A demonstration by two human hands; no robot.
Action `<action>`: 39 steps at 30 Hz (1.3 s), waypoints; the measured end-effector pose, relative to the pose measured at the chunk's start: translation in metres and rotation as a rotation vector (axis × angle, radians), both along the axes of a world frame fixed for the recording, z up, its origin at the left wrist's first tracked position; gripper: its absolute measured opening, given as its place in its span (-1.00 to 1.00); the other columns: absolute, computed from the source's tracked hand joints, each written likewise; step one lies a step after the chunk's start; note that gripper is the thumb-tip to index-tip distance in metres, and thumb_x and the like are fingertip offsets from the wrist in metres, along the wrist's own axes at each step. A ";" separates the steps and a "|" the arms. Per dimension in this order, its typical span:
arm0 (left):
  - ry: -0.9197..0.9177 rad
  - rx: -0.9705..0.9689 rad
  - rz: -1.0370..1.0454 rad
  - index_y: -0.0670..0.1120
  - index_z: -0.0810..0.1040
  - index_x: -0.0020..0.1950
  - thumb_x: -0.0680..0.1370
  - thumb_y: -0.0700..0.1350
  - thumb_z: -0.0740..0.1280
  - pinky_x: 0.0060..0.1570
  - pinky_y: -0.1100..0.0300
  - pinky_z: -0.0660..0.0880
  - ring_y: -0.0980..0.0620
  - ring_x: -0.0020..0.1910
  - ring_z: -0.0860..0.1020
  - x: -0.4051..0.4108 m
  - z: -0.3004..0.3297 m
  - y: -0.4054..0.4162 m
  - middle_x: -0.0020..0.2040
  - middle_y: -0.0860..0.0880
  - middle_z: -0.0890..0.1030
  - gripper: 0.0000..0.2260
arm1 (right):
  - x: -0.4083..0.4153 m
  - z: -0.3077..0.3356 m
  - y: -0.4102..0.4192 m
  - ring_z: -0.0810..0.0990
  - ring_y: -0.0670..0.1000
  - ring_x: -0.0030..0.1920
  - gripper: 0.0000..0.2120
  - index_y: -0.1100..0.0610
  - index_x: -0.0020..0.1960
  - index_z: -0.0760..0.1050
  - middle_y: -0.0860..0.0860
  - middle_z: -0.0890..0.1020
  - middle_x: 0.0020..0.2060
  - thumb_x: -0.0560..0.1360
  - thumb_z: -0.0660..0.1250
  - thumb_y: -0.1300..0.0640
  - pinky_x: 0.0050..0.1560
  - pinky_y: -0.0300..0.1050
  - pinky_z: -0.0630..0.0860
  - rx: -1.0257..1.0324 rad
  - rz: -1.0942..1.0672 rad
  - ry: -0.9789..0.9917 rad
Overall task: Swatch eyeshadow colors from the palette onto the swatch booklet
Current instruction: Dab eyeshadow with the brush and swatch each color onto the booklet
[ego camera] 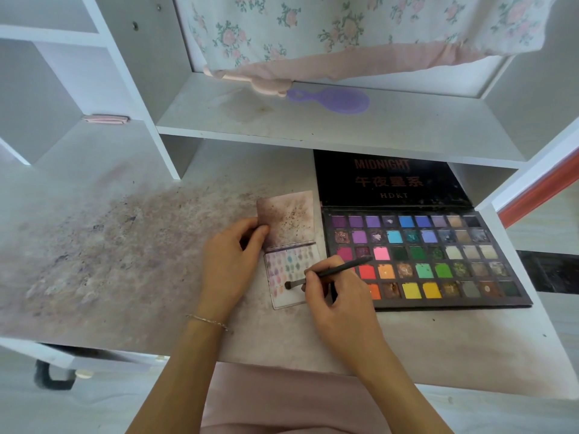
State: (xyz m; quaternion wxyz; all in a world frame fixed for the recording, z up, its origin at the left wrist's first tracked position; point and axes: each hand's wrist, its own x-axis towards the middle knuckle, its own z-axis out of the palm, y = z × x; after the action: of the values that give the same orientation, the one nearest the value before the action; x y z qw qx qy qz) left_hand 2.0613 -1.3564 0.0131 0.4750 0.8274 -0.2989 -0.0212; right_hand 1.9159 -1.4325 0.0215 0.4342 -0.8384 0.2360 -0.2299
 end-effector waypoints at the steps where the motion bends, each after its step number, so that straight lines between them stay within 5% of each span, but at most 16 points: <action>1: 0.006 -0.003 0.002 -0.09 0.63 -0.02 0.52 -0.14 0.30 -0.22 0.48 0.39 0.21 -0.24 0.53 0.000 0.000 0.000 -0.22 0.11 0.59 -0.87 | 0.000 -0.001 0.000 0.51 -0.01 -0.23 -0.90 -0.15 -0.23 0.32 -0.02 0.55 -0.32 0.44 0.17 0.02 -0.22 0.00 0.49 0.004 0.004 0.007; 4: 0.013 -0.003 0.001 -0.08 0.63 -0.03 0.52 -0.14 0.30 -0.19 0.39 0.42 0.17 -0.23 0.54 0.000 0.000 -0.001 -0.22 0.10 0.61 -0.87 | 0.000 -0.003 -0.001 0.45 -0.06 -0.30 -0.90 -0.13 -0.26 0.31 -0.06 0.50 -0.38 0.43 0.17 0.02 -0.31 -0.15 0.39 0.002 0.006 0.018; 7: 0.014 -0.011 0.007 -0.07 0.62 -0.07 0.51 -0.14 0.30 -0.25 0.51 0.35 0.25 -0.27 0.52 0.000 -0.001 0.000 -0.28 0.17 0.57 -0.89 | 0.000 -0.003 -0.001 0.42 -0.08 -0.32 -0.88 -0.14 -0.26 0.29 -0.08 0.48 -0.40 0.44 0.16 0.03 -0.31 -0.22 0.33 -0.013 0.005 0.015; 24: -0.009 -0.005 0.015 -0.05 0.63 -0.07 0.52 -0.12 0.30 -0.26 0.53 0.36 0.28 -0.28 0.51 0.001 -0.002 0.000 -0.29 0.27 0.52 -0.89 | 0.000 -0.002 -0.001 0.42 -0.10 -0.28 -0.86 -0.16 -0.22 0.29 -0.12 0.46 -0.36 0.46 0.18 0.05 -0.28 -0.20 0.36 -0.048 0.021 0.037; 35: 0.004 -0.005 0.016 -0.06 0.63 -0.05 0.52 -0.12 0.30 -0.19 0.26 0.46 0.13 -0.23 0.55 0.000 0.000 0.000 -0.27 0.16 0.57 -0.88 | 0.001 -0.003 -0.001 0.41 -0.11 -0.30 -0.88 -0.16 -0.25 0.27 -0.13 0.44 -0.39 0.44 0.15 0.02 -0.30 -0.25 0.32 -0.049 0.008 0.028; 39: 0.015 -0.003 0.017 -0.06 0.63 -0.05 0.52 -0.13 0.30 -0.19 0.28 0.46 0.14 -0.24 0.55 -0.001 0.001 0.000 -0.27 0.16 0.57 -0.88 | -0.002 0.001 -0.001 0.49 -0.04 -0.32 -0.89 -0.10 -0.22 0.36 -0.04 0.52 -0.37 0.45 0.19 0.09 -0.35 -0.18 0.41 0.118 -0.043 -0.140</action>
State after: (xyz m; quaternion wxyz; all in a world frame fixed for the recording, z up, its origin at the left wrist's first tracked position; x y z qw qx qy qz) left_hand 2.0602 -1.3563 0.0141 0.4787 0.8289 -0.2885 -0.0231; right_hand 1.9135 -1.4339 0.0225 0.4932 -0.7880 0.2362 -0.2831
